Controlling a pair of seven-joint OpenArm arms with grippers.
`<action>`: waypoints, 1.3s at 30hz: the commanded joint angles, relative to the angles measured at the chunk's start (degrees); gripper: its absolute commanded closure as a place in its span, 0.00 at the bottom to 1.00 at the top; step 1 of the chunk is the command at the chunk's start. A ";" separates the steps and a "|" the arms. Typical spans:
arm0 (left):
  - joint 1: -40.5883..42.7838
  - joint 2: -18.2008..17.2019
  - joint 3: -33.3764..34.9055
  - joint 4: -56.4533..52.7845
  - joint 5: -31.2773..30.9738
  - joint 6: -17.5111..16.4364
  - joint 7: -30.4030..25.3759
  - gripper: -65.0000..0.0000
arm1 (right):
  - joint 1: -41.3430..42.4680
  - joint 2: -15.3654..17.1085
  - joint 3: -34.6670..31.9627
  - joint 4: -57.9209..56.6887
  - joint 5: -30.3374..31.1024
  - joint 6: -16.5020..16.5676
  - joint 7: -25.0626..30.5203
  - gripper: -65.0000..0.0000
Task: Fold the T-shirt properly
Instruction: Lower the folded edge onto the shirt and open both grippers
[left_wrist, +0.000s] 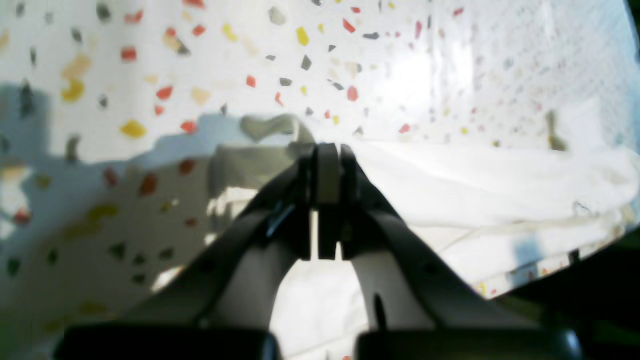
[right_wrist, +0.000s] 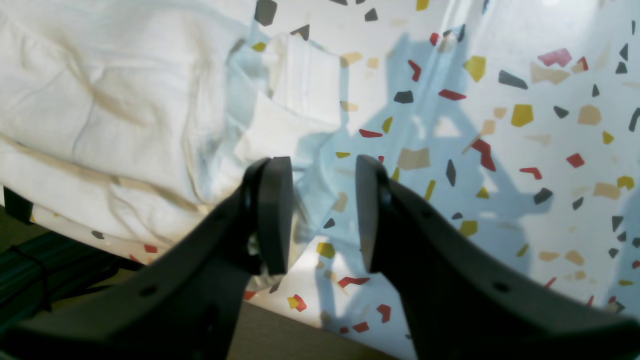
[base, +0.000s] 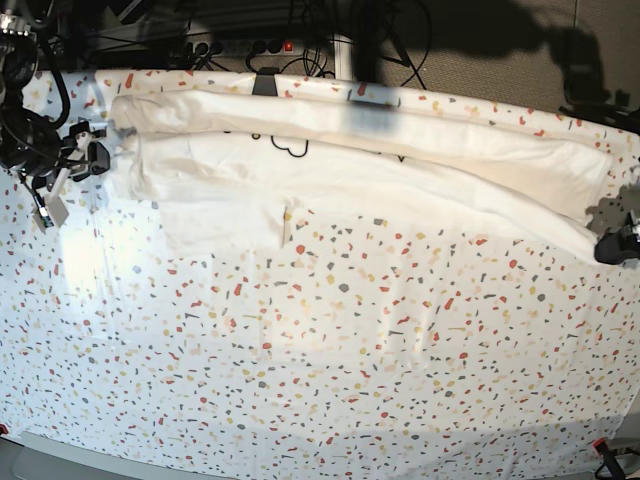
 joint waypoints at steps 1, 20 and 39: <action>-1.09 -1.92 -0.55 1.99 0.28 -0.56 -1.57 1.00 | 0.52 1.22 0.55 0.87 0.46 -0.07 0.68 0.67; -0.74 -1.90 -0.55 12.26 16.65 5.44 6.84 1.00 | 0.55 1.22 0.48 0.87 -6.62 -0.61 0.66 0.67; -0.61 -1.90 -0.55 12.26 15.21 5.38 11.63 1.00 | 1.66 1.25 0.48 0.87 0.68 -2.60 0.37 0.67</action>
